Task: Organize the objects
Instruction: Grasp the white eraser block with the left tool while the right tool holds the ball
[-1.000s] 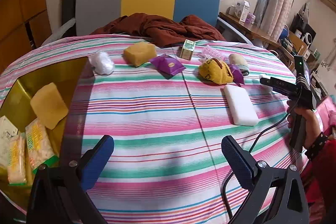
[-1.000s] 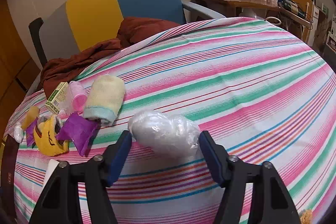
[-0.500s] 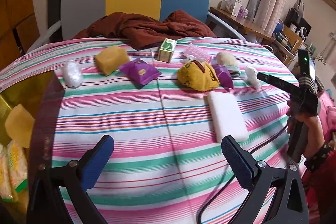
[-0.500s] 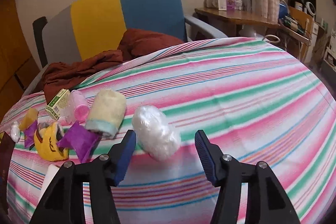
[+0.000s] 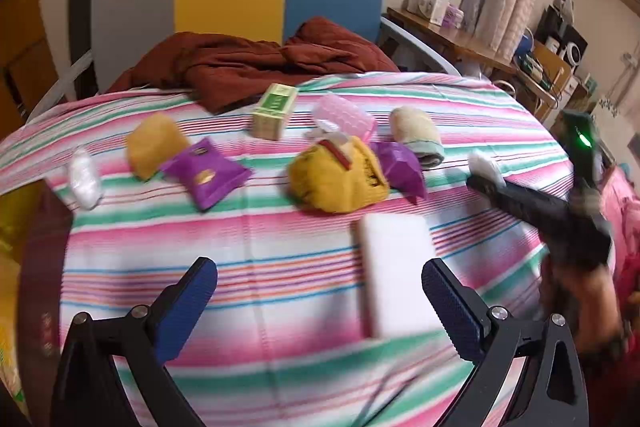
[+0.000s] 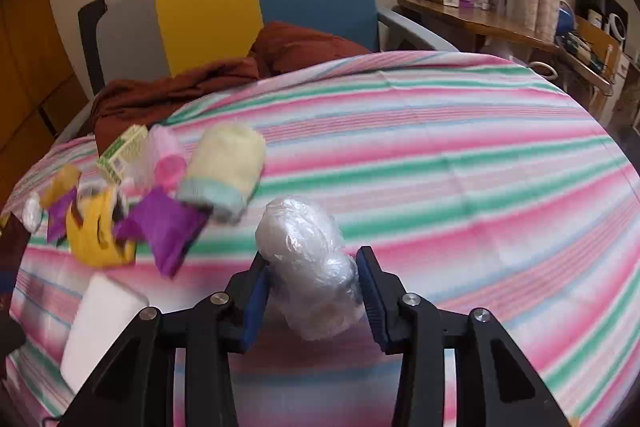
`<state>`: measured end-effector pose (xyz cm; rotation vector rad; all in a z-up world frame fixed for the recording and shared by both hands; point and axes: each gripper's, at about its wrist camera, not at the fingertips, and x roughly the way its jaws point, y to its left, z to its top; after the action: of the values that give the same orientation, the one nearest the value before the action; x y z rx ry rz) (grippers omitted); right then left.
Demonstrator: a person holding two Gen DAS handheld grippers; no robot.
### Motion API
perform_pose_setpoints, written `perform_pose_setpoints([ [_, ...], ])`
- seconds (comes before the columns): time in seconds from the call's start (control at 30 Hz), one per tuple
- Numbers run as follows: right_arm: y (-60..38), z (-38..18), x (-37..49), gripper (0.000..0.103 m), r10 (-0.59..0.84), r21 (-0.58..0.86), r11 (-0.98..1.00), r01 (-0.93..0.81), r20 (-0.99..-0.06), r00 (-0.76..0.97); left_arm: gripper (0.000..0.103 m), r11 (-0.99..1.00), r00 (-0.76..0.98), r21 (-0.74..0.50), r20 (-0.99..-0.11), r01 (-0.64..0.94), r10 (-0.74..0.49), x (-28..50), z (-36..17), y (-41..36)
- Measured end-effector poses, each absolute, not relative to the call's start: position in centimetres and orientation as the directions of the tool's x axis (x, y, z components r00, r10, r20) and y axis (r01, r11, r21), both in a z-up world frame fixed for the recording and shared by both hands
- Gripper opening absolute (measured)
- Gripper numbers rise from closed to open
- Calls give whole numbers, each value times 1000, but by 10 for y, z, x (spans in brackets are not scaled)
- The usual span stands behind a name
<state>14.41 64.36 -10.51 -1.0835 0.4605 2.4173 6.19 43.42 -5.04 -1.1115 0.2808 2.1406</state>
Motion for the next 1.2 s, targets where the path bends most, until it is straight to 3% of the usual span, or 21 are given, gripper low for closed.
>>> perform_pose_setpoints([
  [0.23,621,-93,185,42,417,37,-790,-612,-699,-581,103,-686,-336,-91,-820,-722,463,70,-71,478],
  [0.4,619,-95,185,43,441,20,-776,-630,-697,-566,102,-627,-395,48,-813,-778,428,86,-86,497],
  [0.47,619,-95,186,43,436,28,-777,-629,-696,-570,89,-597,-432,115,-798,-794,421,93,-93,499],
  [0.53,617,-95,186,43,438,25,-779,-626,-693,-573,77,-579,-403,80,-795,-811,455,94,-93,497],
  [0.7,617,-97,186,43,438,28,-777,-629,-694,-571,62,-560,-366,33,-788,-828,495,96,-93,492],
  [1.0,615,-98,185,43,447,10,-777,-629,-696,-562,59,-563,-336,-30,-775,-826,535,93,-92,485],
  [1.2,608,-92,188,43,474,-11,-779,-628,-665,-576,58,-594,-369,-74,-719,-801,588,93,-79,462],
])
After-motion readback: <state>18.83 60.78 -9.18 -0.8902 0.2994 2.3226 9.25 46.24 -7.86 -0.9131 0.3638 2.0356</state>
